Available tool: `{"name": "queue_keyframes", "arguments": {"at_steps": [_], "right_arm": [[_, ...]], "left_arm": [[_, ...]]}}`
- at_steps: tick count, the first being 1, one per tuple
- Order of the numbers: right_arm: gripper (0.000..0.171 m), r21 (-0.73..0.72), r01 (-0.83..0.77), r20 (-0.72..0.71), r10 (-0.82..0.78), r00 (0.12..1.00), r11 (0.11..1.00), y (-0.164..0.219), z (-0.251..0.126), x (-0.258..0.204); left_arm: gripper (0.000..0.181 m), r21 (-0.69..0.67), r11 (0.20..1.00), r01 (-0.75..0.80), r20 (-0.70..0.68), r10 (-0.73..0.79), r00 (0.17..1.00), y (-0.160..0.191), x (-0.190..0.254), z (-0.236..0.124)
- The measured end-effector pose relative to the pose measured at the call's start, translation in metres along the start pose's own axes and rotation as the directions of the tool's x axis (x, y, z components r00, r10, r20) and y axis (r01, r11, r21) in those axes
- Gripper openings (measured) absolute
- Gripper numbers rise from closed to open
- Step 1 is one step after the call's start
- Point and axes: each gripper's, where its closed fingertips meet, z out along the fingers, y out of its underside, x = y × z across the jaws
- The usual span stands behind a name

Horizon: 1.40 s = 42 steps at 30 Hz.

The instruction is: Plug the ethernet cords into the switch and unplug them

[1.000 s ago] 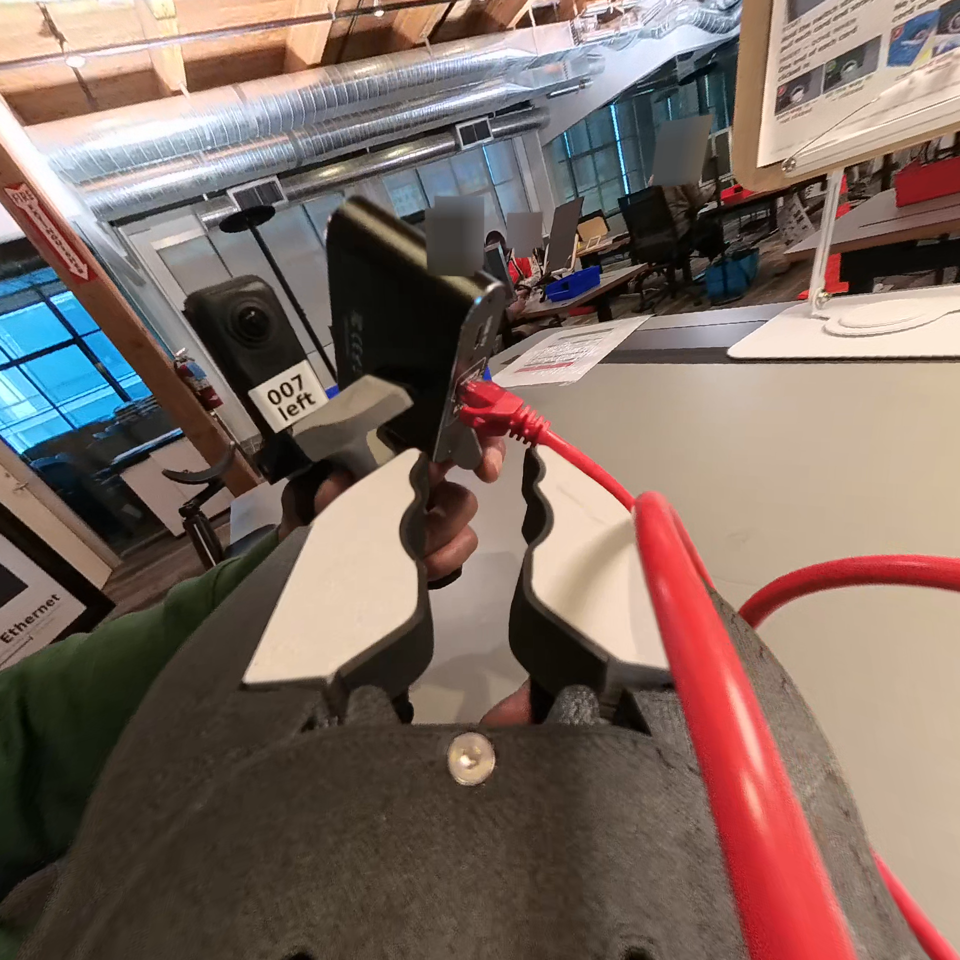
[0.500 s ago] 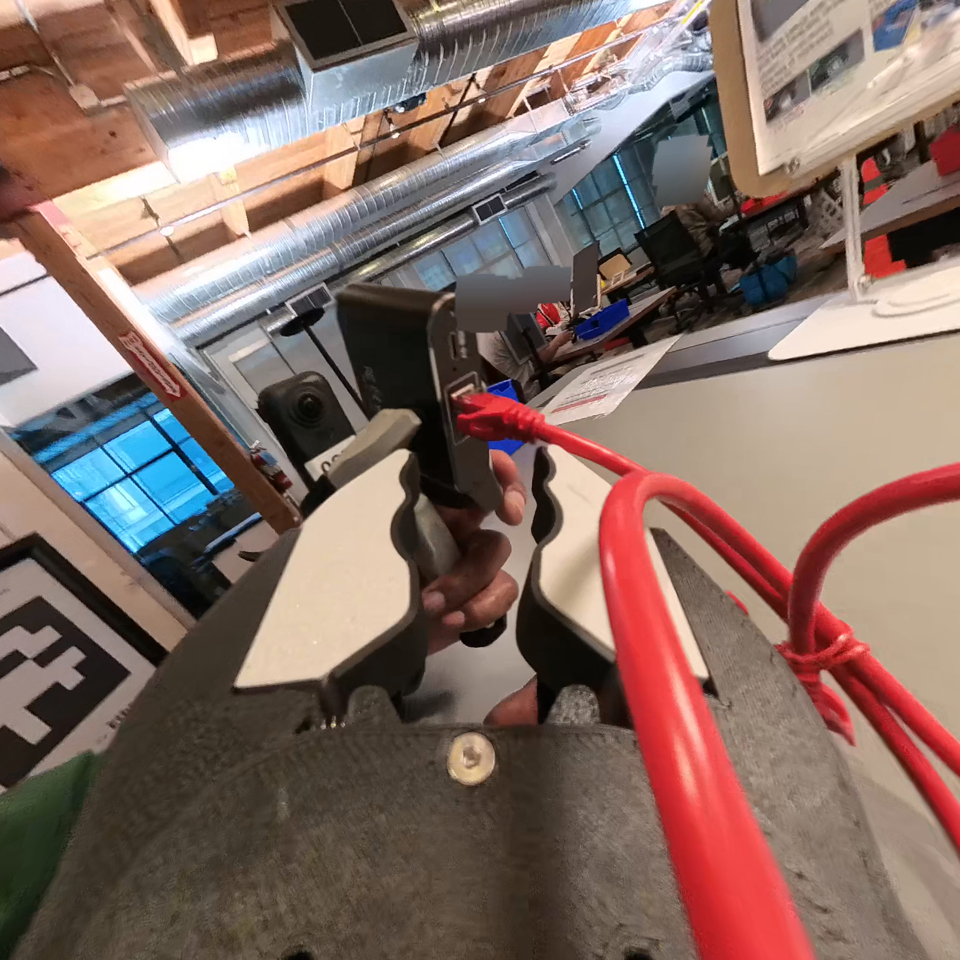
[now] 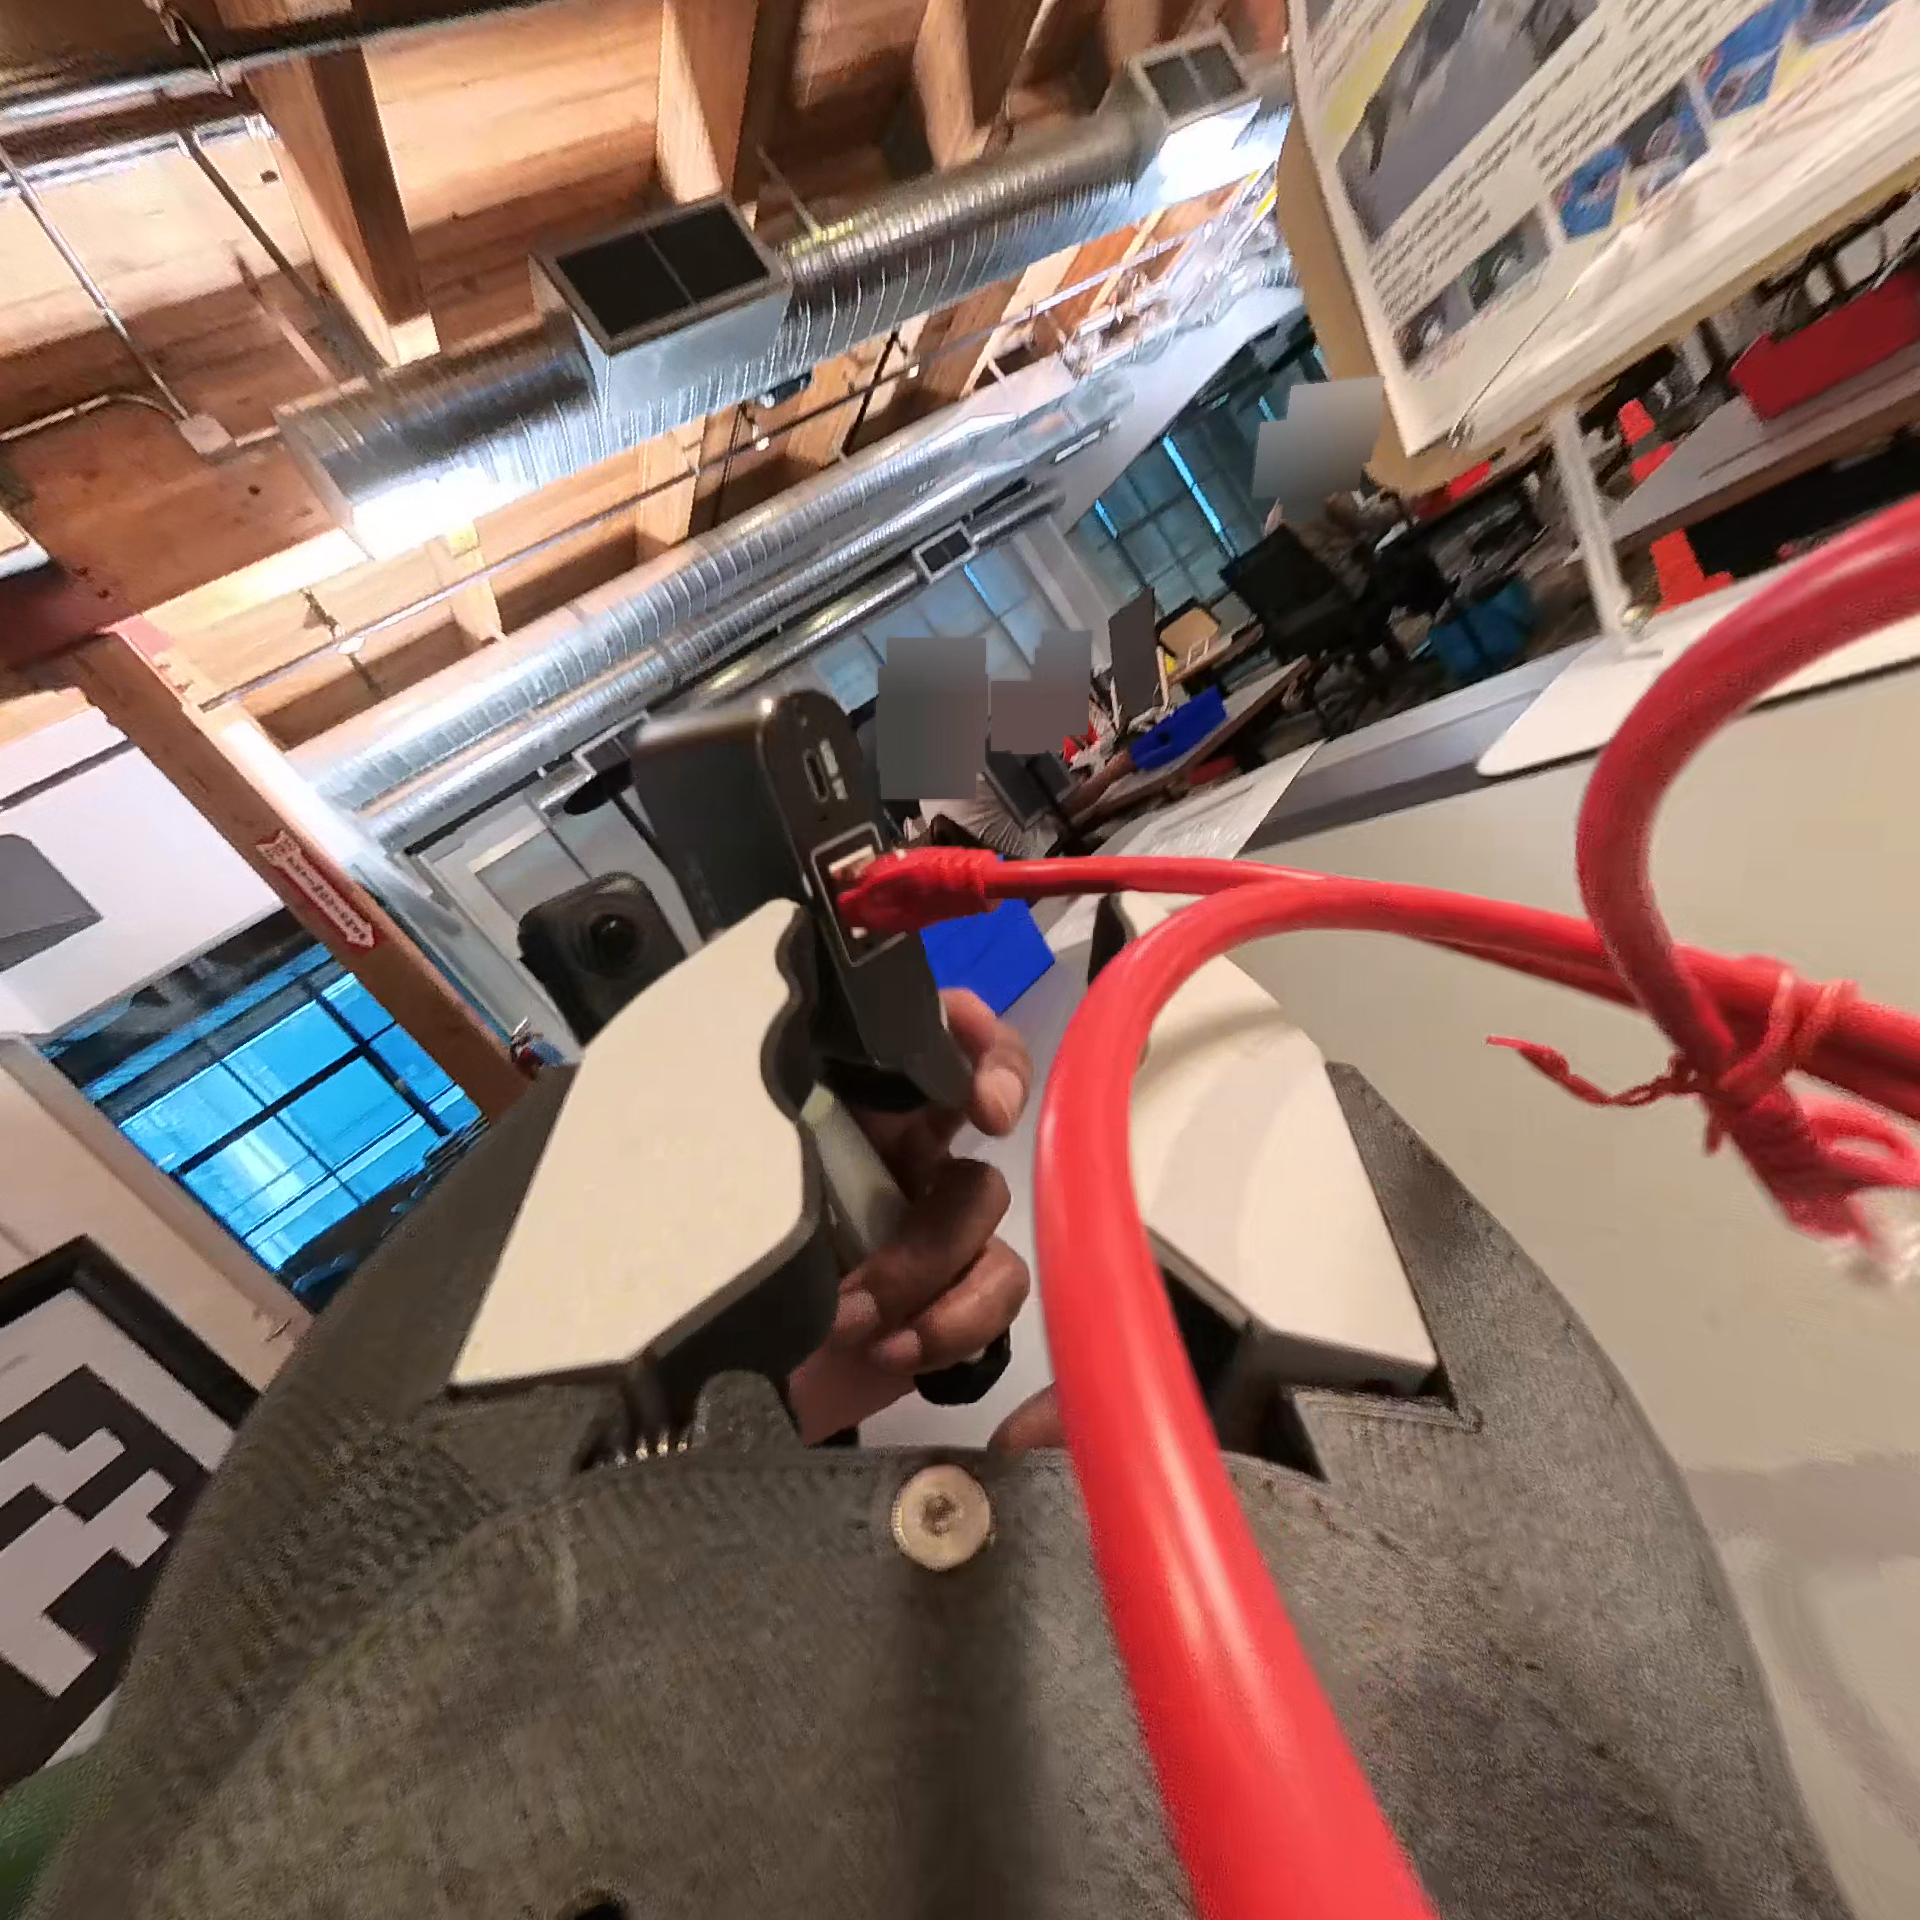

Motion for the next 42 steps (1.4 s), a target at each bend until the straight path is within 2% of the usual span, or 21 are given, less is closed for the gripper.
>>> {"name": "queue_keyframes", "arguments": {"at_steps": [8,12,16,21,23,25,26,28,30,31,33,35,37,39,41,42], "right_arm": [[0.052,0.059,0.107,0.032,-0.109,0.994,0.993,-0.027,-0.003,-0.011],[0.045,-0.021,0.195,0.072,-0.193,0.979,0.981,-0.016,-0.003,-0.021],[0.043,-0.127,0.373,0.112,-0.361,0.926,0.919,0.002,-0.005,-0.03],[0.041,-0.235,0.567,0.008,-0.582,0.813,0.789,-0.002,-0.012,-0.006],[0.04,-0.248,0.569,-0.038,-0.594,0.803,0.784,-0.011,-0.018,0.006],[0.037,-0.3,0.482,-0.089,-0.528,0.845,0.823,-0.013,-0.022,0.02],[0.036,-0.353,0.432,-0.102,-0.493,0.864,0.83,-0.007,-0.024,0.027],[0.038,-0.517,0.371,-0.087,-0.479,0.873,0.771,0.018,-0.029,0.038],[0.039,-0.7,0.336,-0.031,-0.496,0.868,0.631,0.053,-0.039,0.045],[0.04,-0.783,0.336,0.014,-0.526,0.85,0.523,0.07,-0.045,0.049],[0.043,-0.907,0.352,0.148,-0.608,0.78,0.23,0.095,-0.059,0.06],[0.046,-0.93,0.352,0.332,-0.663,0.671,-0.108,0.104,-0.072,0.07],[0.047,-0.839,0.304,0.543,-0.67,0.506,-0.45,0.092,-0.078,0.08],[0.049,-0.674,0.194,0.737,-0.63,0.246,-0.713,0.059,-0.062,0.084],[0.051,-0.504,0.053,0.864,-0.504,0.017,-0.862,0.026,-0.036,0.07],[0.051,-0.436,0.004,0.899,-0.436,-0.05,-0.9,0.016,-0.025,0.058]], "left_arm": [[0.027,-0.169,0.979,-0.116,0.027,0.122,0.992,0.027,0.002,0.009],[0.027,-0.07,0.998,-0.009,0.022,0.011,1.0,0.013,0.001,0.005],[0.027,0.007,0.995,0.104,-0.032,-0.103,0.994,0.0,0.002,-0.002],[0.027,0.102,0.977,0.188,-0.061,-0.182,0.981,-0.016,0.003,-0.01],[0.027,0.147,0.962,0.231,-0.045,-0.226,0.973,-0.021,-0.003,-0.015],[0.026,0.196,0.944,0.266,0.033,-0.277,0.96,-0.024,-0.022,-0.021],[0.027,0.215,0.939,0.27,0.089,-0.294,0.952,-0.026,-0.035,-0.025],[0.027,0.243,0.934,0.26,0.216,-0.314,0.925,-0.03,-0.065,-0.035],[0.027,0.232,0.941,0.246,0.362,-0.318,0.876,-0.029,-0.101,-0.049],[0.027,0.216,0.949,0.231,0.425,-0.304,0.853,-0.028,-0.117,-0.056],[0.027,0.152,0.97,0.192,0.522,-0.243,0.817,-0.025,-0.146,-0.07],[0.027,0.1,0.981,0.167,0.569,-0.194,0.799,-0.022,-0.168,-0.083],[0.027,0.082,0.986,0.143,0.583,-0.164,0.796,-0.023,-0.183,-0.093],[0.027,0.083,0.991,0.109,0.58,-0.137,0.803,-0.025,-0.19,-0.102],[0.027,0.107,0.988,0.109,0.559,-0.15,0.815,-0.027,-0.191,-0.108],[0.027,0.12,0.986,0.116,0.547,-0.164,0.821,-0.028,-0.191,-0.11]]}}
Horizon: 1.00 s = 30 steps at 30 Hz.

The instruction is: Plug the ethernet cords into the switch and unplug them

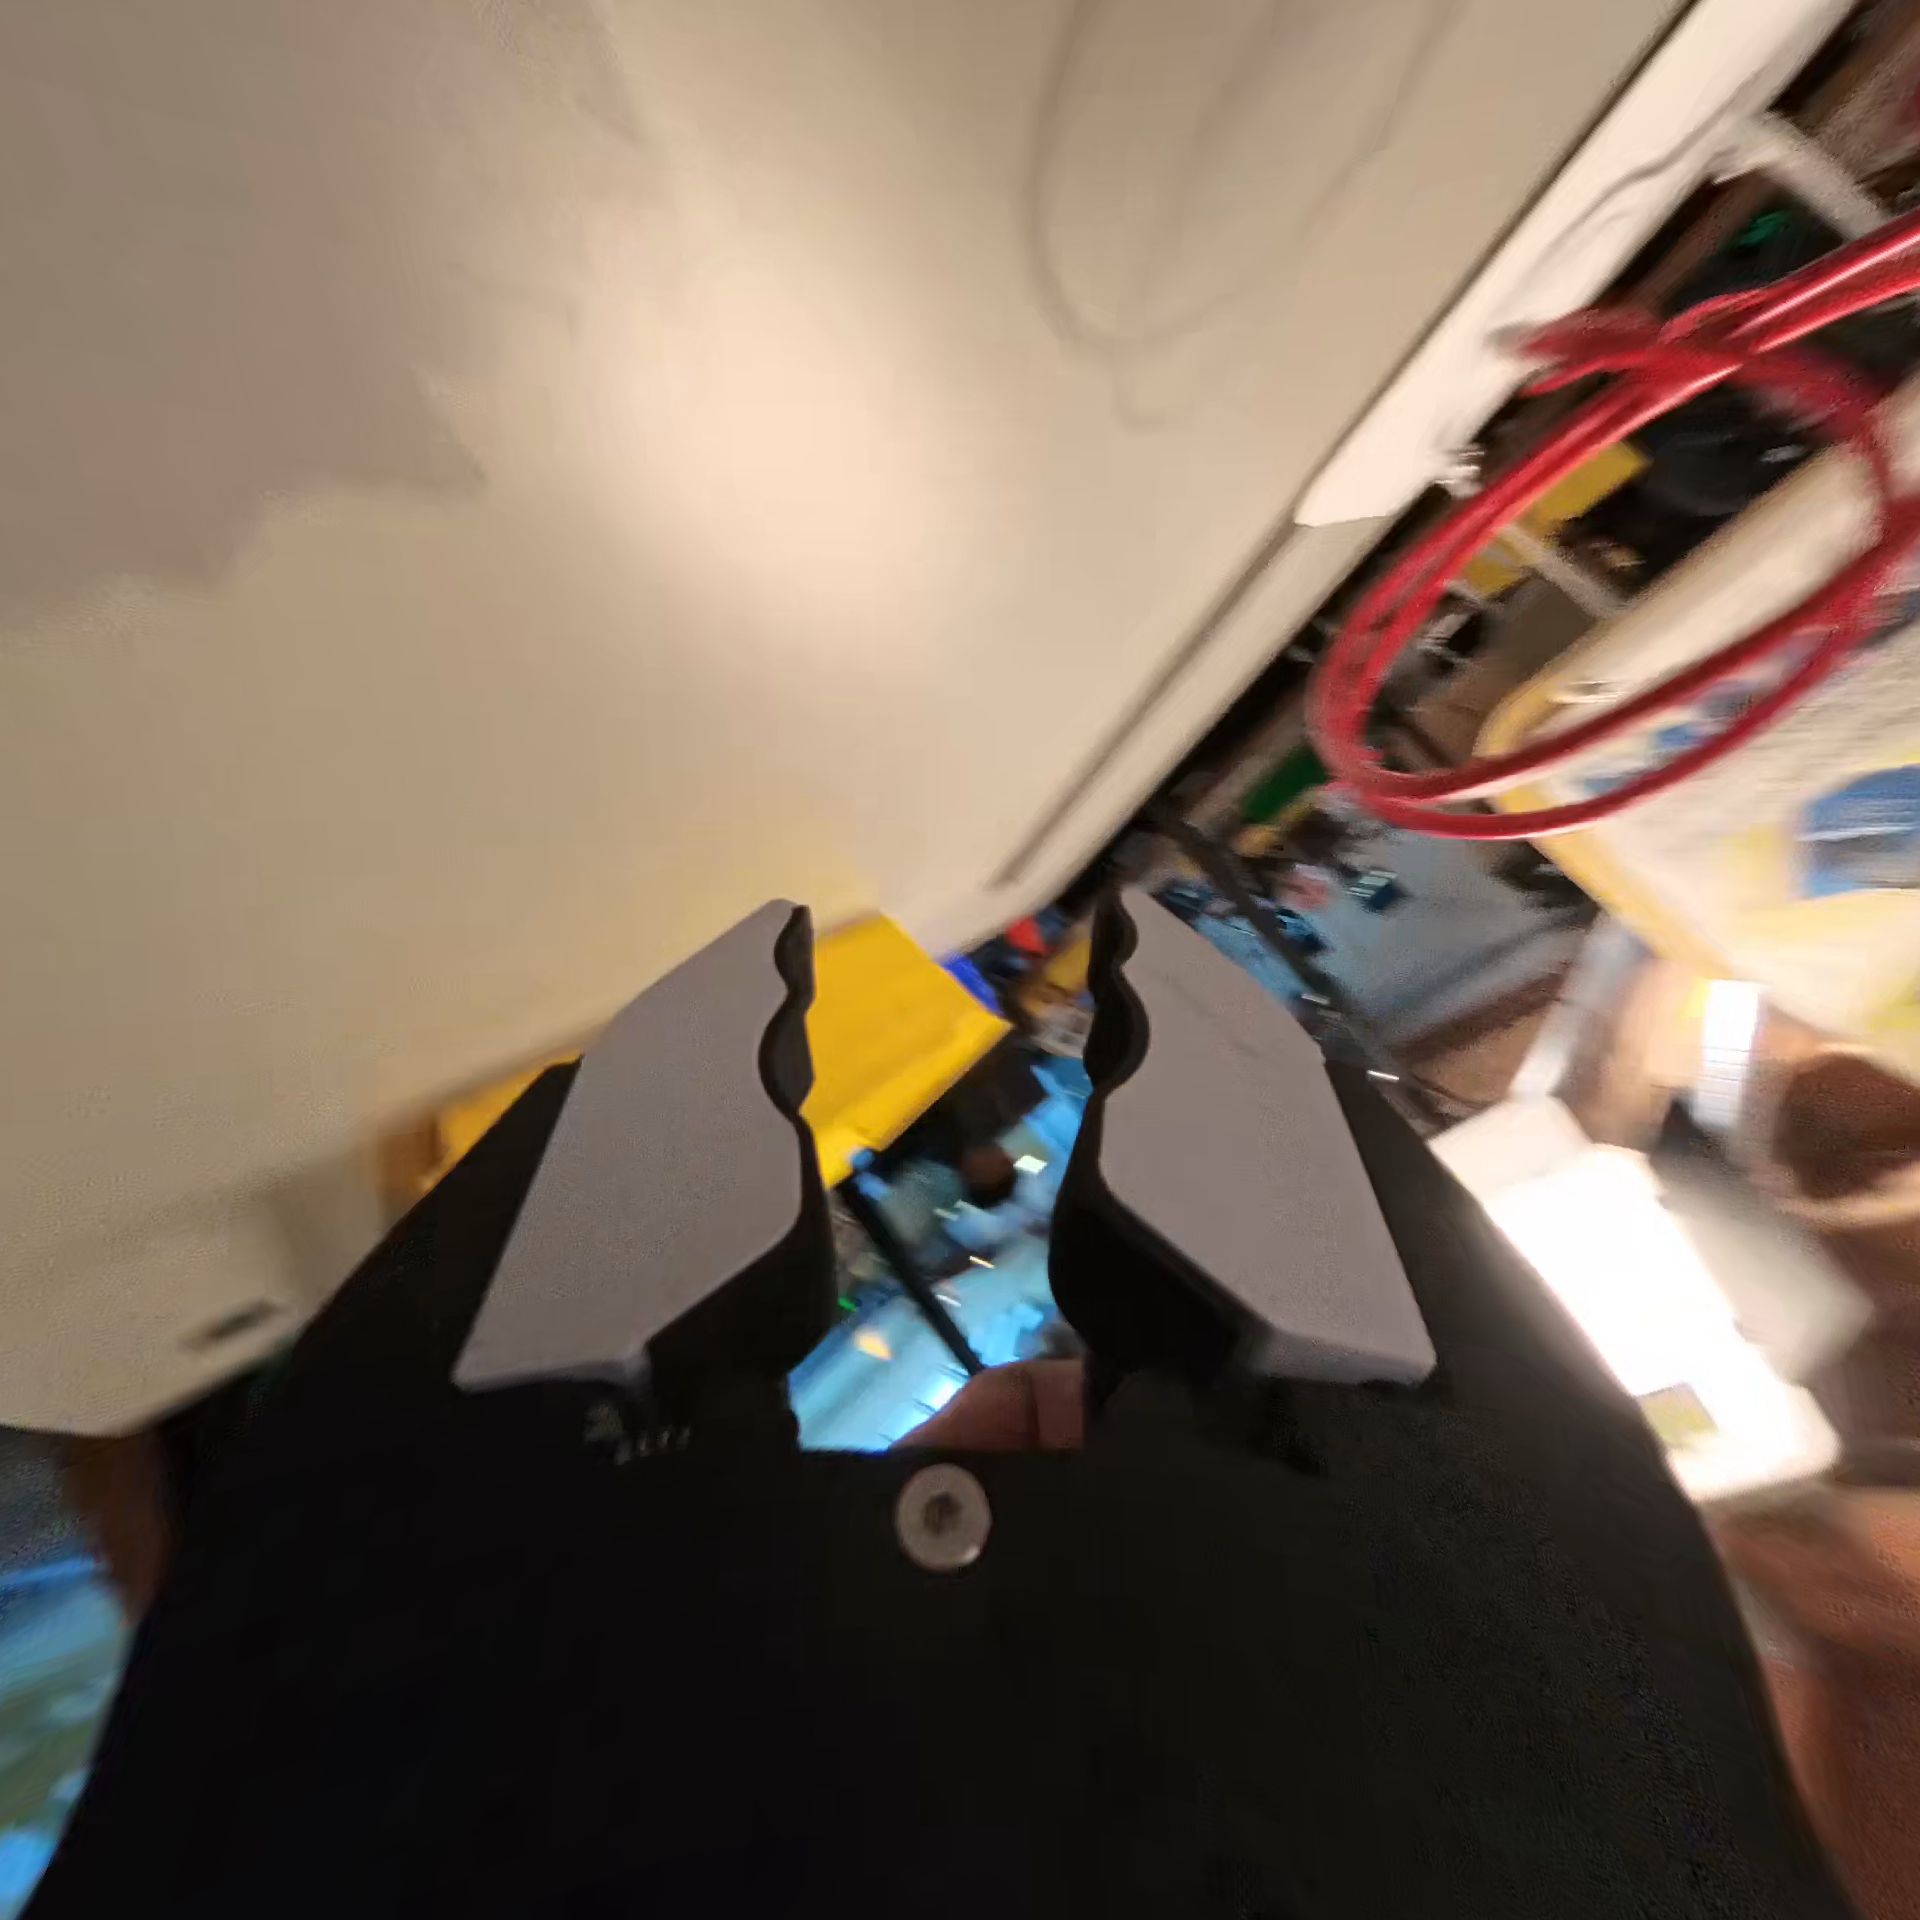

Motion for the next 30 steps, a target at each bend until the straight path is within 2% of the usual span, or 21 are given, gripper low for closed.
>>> {"name": "queue_keyframes", "arguments": {"at_steps": [3,6,10,12,16,19,22,24,26,28,30], "right_arm": [[0.049,-0.048,0.168,-0.071,-0.171,0.983,0.985,-0.002,-0.03,0.022],[0.046,-0.113,0.254,-0.127,-0.267,0.955,0.961,-0.011,-0.038,0.043],[0.045,-0.173,0.265,-0.249,-0.302,0.92,0.949,-0.025,-0.036,0.072],[0.051,-0.22,0.24,-0.313,-0.301,0.9,0.945,-0.023,-0.03,0.084],[0.049,-0.108,0.216,-0.132,-0.229,0.964,0.971,-0.019,-0.01,0.074],[0.049,-0.102,0.197,-0.199,-0.214,0.956,0.975,-0.019,-0.019,0.088],[0.05,-0.073,0.198,-0.158,-0.207,0.965,0.977,-0.031,-0.006,0.074],[0.049,0.048,0.131,-0.09,-0.126,0.988,0.99,-0.05,0.006,0.057],[0.048,0.224,-0.043,0.025,0.039,0.999,0.974,-0.074,0.018,0.043],[0.045,0.368,-0.263,0.145,0.224,0.964,0.892,-0.093,0.029,0.036],[0.042,0.489,-0.468,0.247,0.398,0.883,0.736,-0.109,0.037,0.037]], "left_arm": [[0.027,0.03,1.0,-0.004,-0.031,0.005,1.0,-0.006,0.001,-0.007],[0.027,0.043,0.999,-0.005,-0.039,0.007,0.999,-0.009,0.002,-0.01],[0.027,0.047,0.999,0.005,-0.044,-0.003,0.999,-0.009,0.003,-0.011],[0.027,0.035,0.999,0.004,-0.052,-0.002,0.999,-0.005,0.005,-0.01],[0.027,0.013,1.0,0.009,-0.084,-0.008,0.996,0.004,0.012,-0.007],[0.027,-0.006,1.0,0.019,-0.101,-0.019,0.995,0.011,0.017,-0.004],[0.027,-0.044,0.998,0.042,-0.121,-0.047,0.992,0.021,0.019,0.0],[0.027,-0.073,0.997,0.039,-0.118,-0.047,0.992,0.029,0.019,0.002],[0.027,-0.088,0.995,0.039,-0.118,-0.049,0.992,0.033,0.019,0.003],[0.027,-0.097,0.995,0.024,-0.121,-0.036,0.992,0.035,0.019,0.003],[0.027,-0.106,0.994,-0.004,-0.117,-0.008,0.993,0.035,0.017,0.004]]}}
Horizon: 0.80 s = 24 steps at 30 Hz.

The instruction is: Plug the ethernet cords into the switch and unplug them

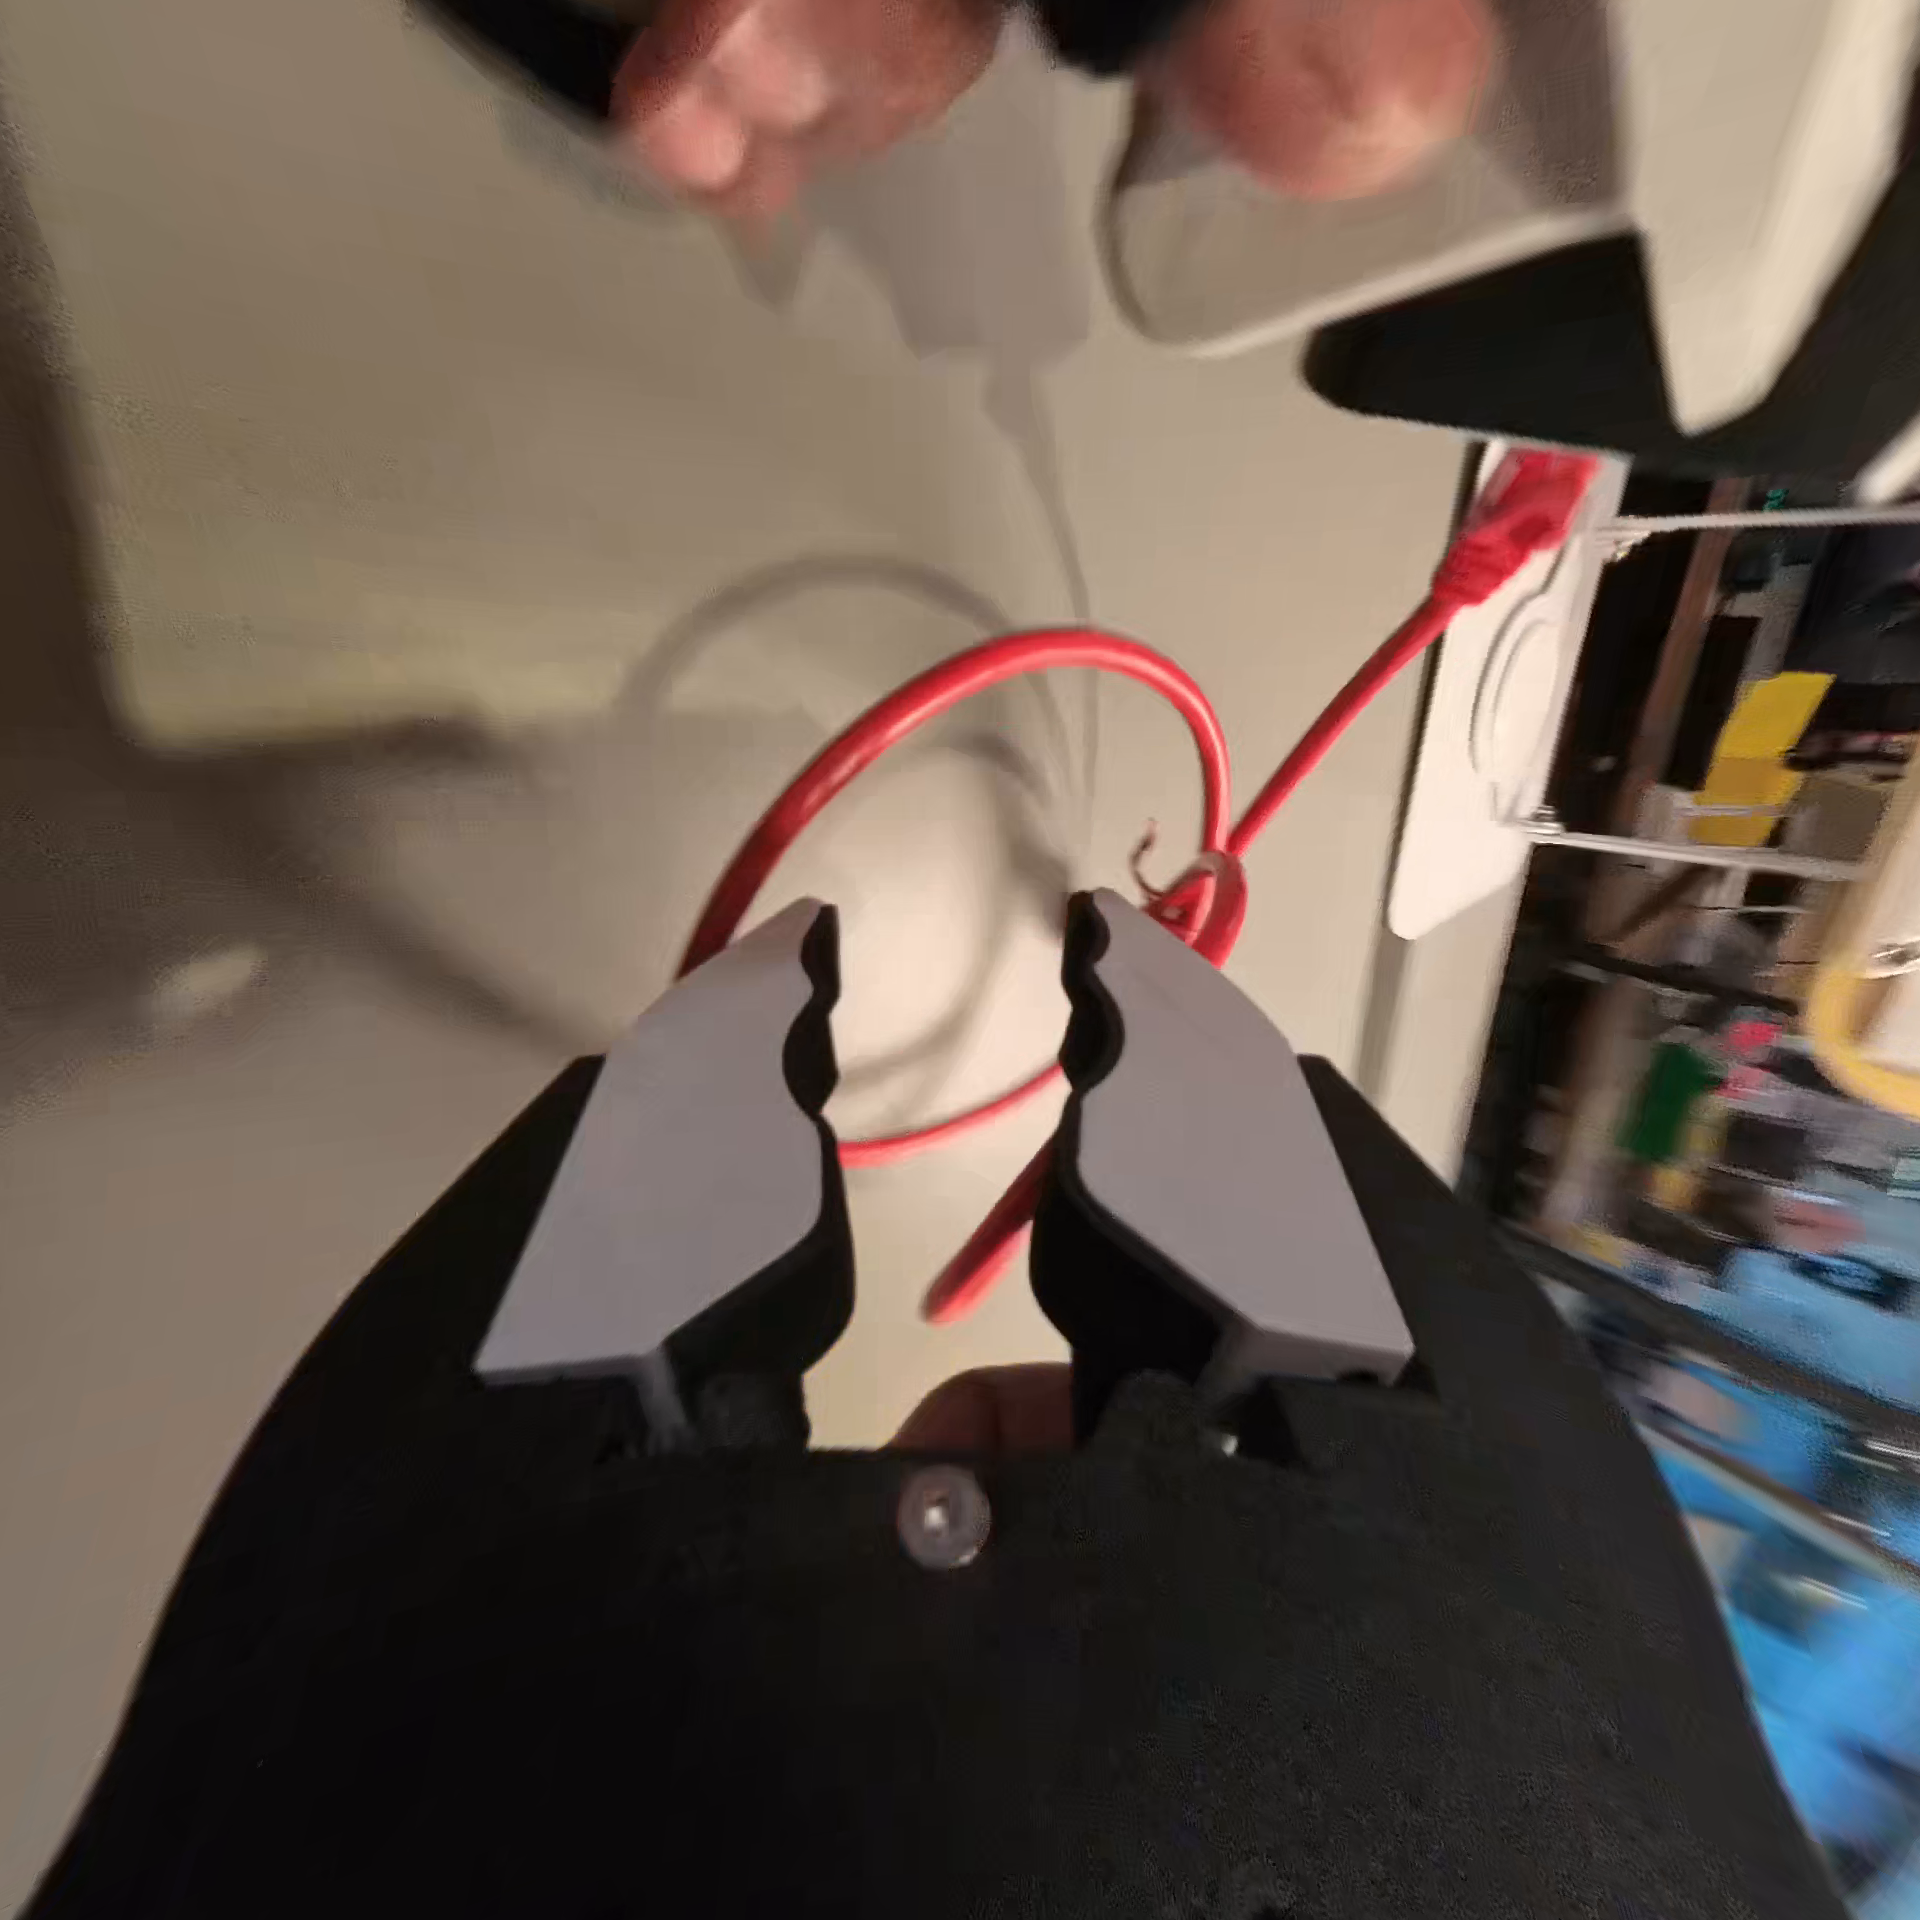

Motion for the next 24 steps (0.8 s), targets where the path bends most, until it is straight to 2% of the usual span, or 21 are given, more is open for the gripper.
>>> {"name": "queue_keyframes", "arguments": {"at_steps": [2,4,6,10,14,18,20,24], "right_arm": [[0.037,0.194,-0.21,0.004,0.213,0.977,0.958,-0.005,0.008,0.003],[0.032,0.37,-0.359,0.076,0.357,0.931,0.857,-0.005,0.009,0.002],[0.029,0.475,-0.417,0.121,0.412,0.903,0.775,0.005,0.006,0.0],[0.025,0.583,-0.49,0.229,0.448,0.864,0.648,0.029,-0.009,0.001],[0.026,0.648,-0.532,0.292,0.468,0.834,0.544,0.039,-0.032,0.023],[0.03,0.693,-0.552,0.329,0.478,0.814,0.463,0.047,-0.039,0.039],[0.041,0.674,-0.573,0.327,0.508,0.797,0.465,0.055,-0.038,0.047],[0.04,0.623,-0.639,0.473,0.434,0.767,0.451,0.057,-0.044,0.036]], "left_arm": [[0.026,-0.001,1.0,-0.031,0.008,0.031,0.999,-0.001,-0.001,0.0],[0.027,-0.011,0.997,-0.071,0.016,0.071,0.997,-0.002,-0.001,-0.001],[0.027,-0.023,0.995,-0.099,0.01,0.1,0.995,0.0,0.002,-0.001],[0.027,-0.064,0.989,-0.135,0.017,0.136,0.991,0.006,0.006,0.002],[0.027,-0.098,0.988,-0.118,0.009,0.12,0.993,0.01,0.009,0.006],[0.027,-0.123,0.988,-0.092,-0.161,0.072,0.984,0.022,0.038,0.016],[0.027,-0.163,0.986,-0.036,-0.274,-0.01,0.962,0.034,0.059,0.021],[0.026,-0.273,0.955,0.119,-0.419,-0.23,0.879,0.053,0.094,0.026]]}}
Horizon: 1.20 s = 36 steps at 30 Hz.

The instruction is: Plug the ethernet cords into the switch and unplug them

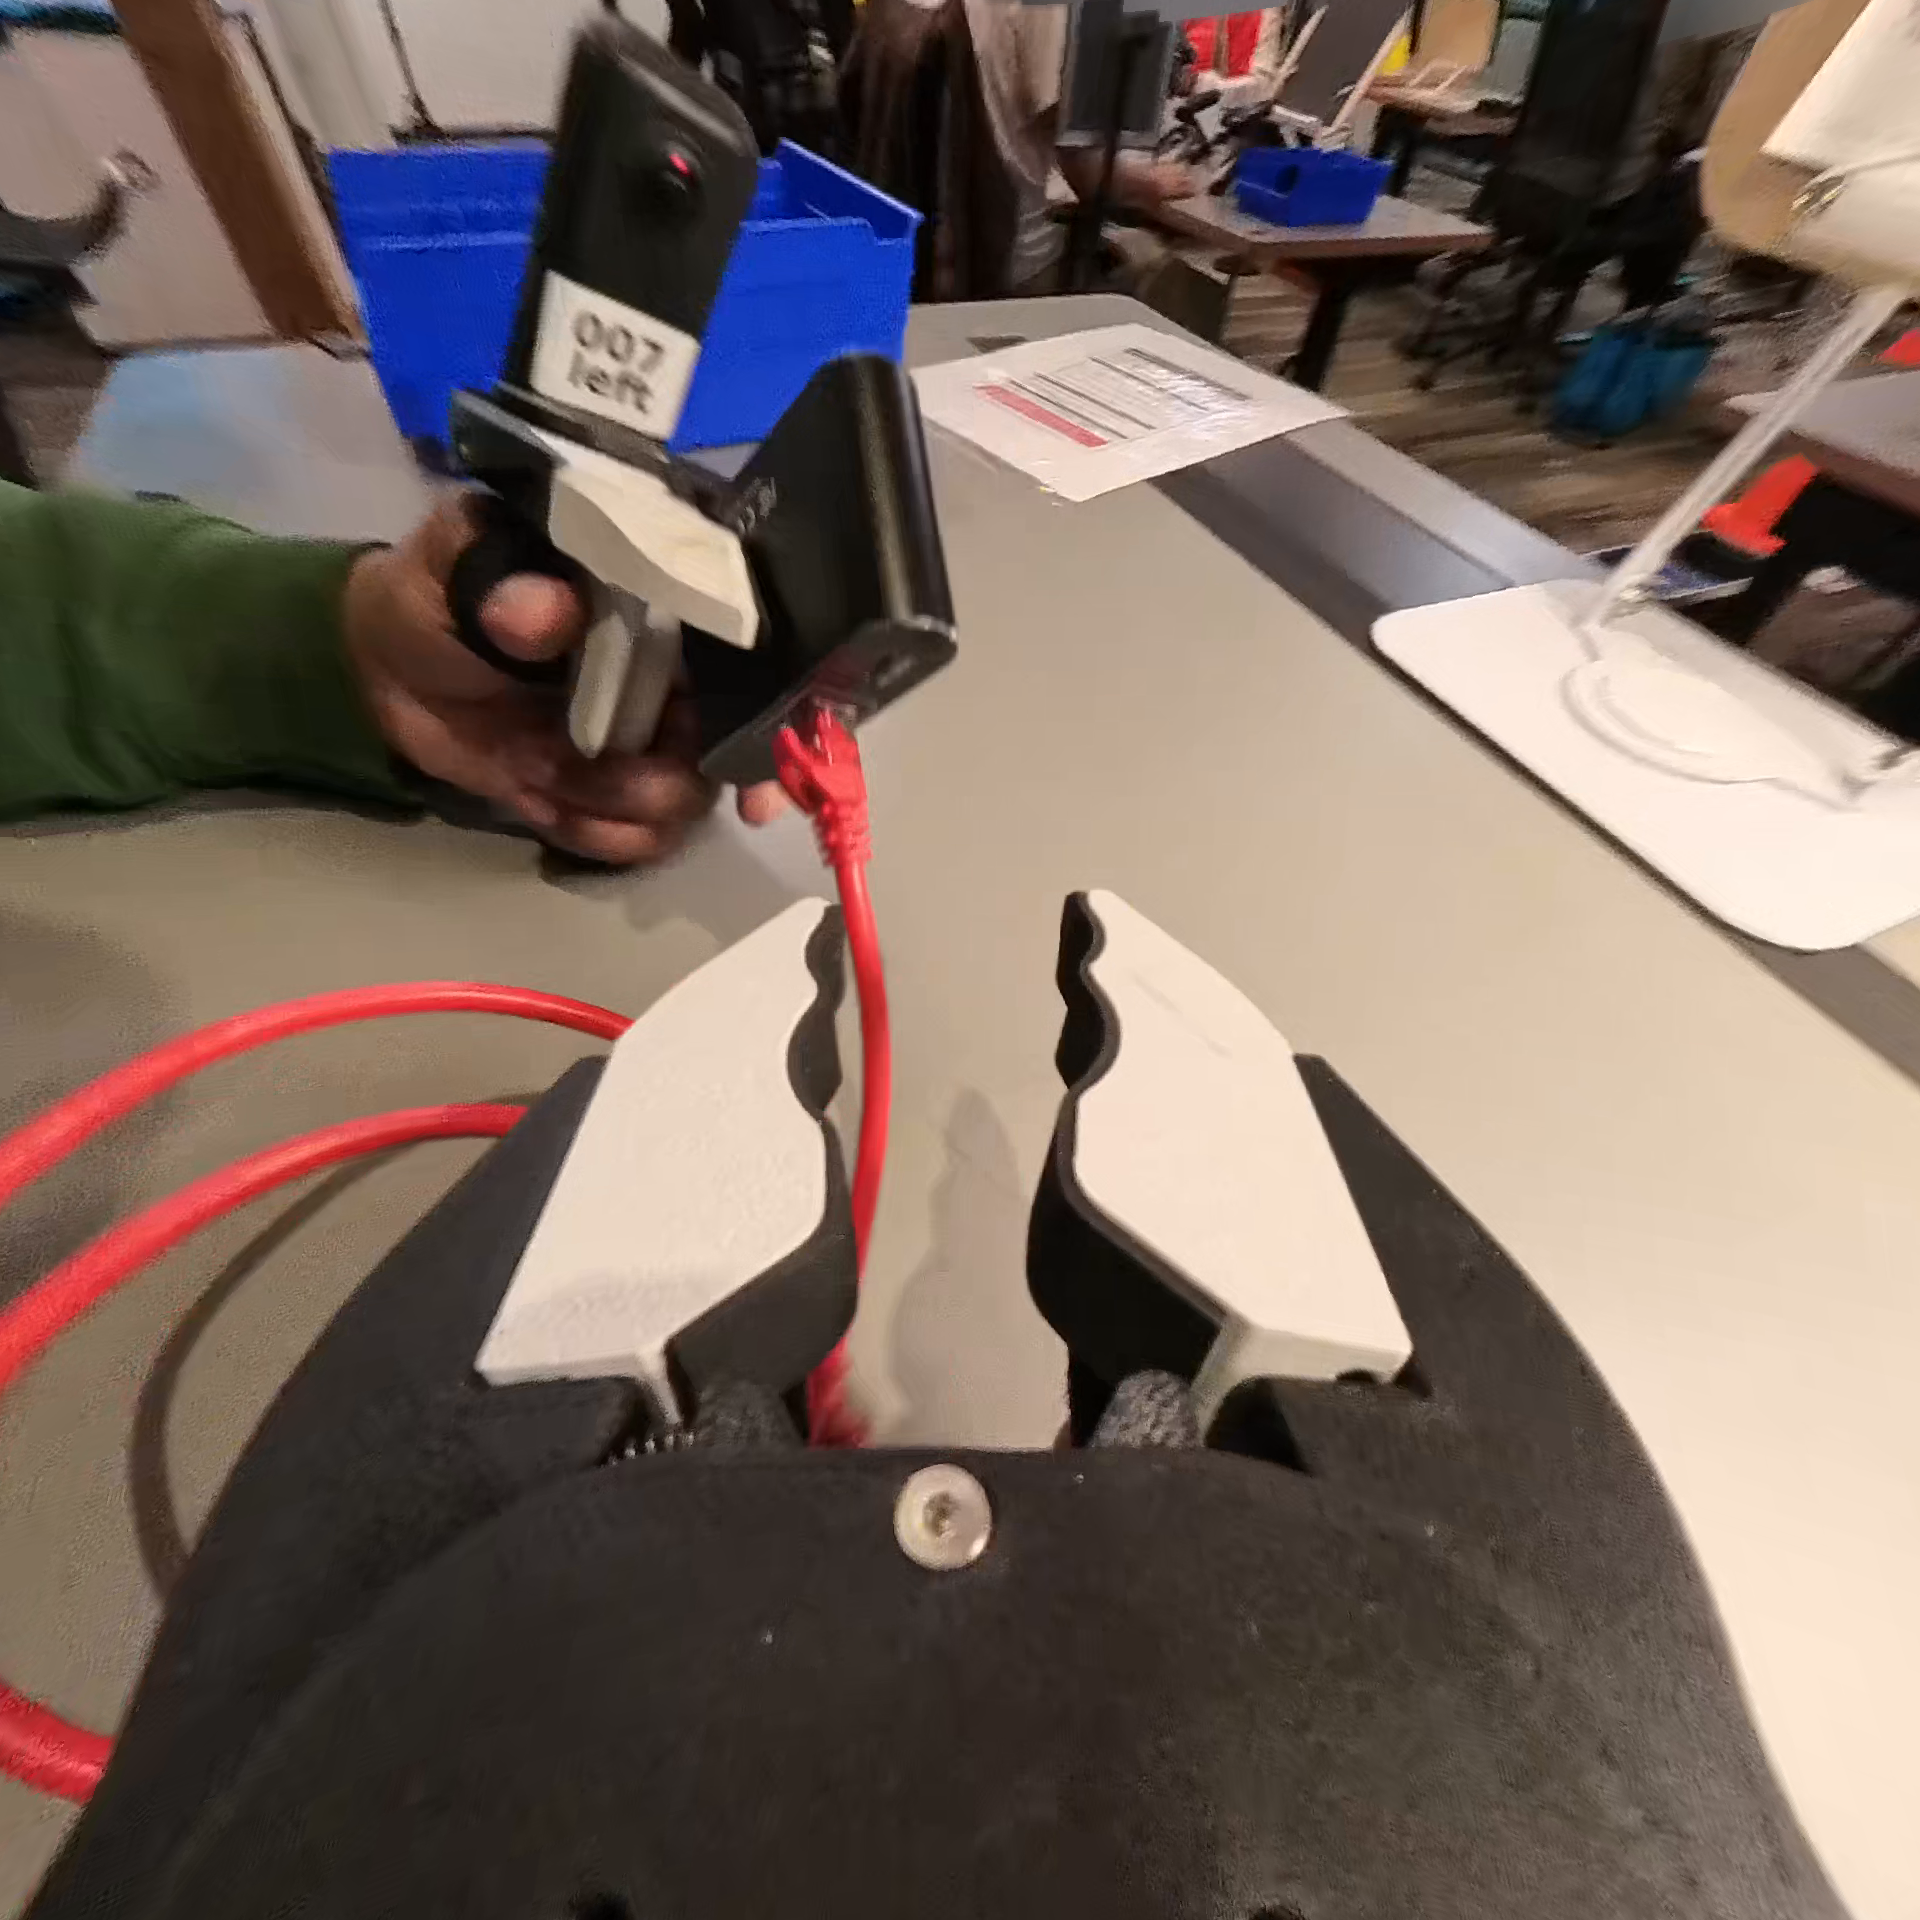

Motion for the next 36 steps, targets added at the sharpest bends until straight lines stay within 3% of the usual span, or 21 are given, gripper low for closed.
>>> {"name": "queue_keyframes", "arguments": {"at_steps": [6,8,12,15,19,23,27,36], "right_arm": [[0.036,0.014,-0.135,0.196,0.13,0.972,0.991,0.012,0.017,-0.03],[0.023,0.034,-0.144,0.188,0.135,0.973,0.989,0.013,0.021,-0.03],[0.012,0.03,-0.081,0.221,0.072,0.973,0.996,0.014,0.021,-0.033],[0.011,0.006,-0.04,0.253,0.037,0.967,0.999,0.019,0.018,-0.036],[0.011,-0.038,0.167,0.243,-0.153,0.958,0.985,0.033,0.015,-0.041],[0.01,-0.121,0.335,0.251,-0.298,0.921,0.935,0.053,0.017,-0.045],[0.01,-0.108,0.393,0.24,-0.359,0.902,0.913,0.056,0.018,-0.047],[0.01,-0.001,0.401,0.208,-0.392,0.896,0.916,0.041,0.013,-0.046]], "left_arm": [[0.027,-0.04,0.999,0.011,-0.007,-0.011,1.0,0.012,0.008,0.015],[0.027,-0.043,0.999,-0.004,0.011,0.004,1.0,0.012,0.007,0.015],[0.026,-0.062,0.998,-0.009,0.025,0.01,1.0,0.014,0.006,0.015],[0.028,-0.217,0.975,-0.039,0.034,0.048,0.998,0.031,0.005,0.014],[0.039,-0.41,0.901,-0.14,0.009,0.157,0.987,0.048,0.01,0.008],[0.042,-0.43,0.858,-0.279,0.0,0.309,0.951,0.052,0.01,0.009],[0.048,-0.514,0.758,-0.401,-0.042,0.444,0.895,0.069,0.005,0.006],[0.042,-0.512,0.741,-0.434,-0.058,0.474,0.879,0.071,0.007,0.006]]}}
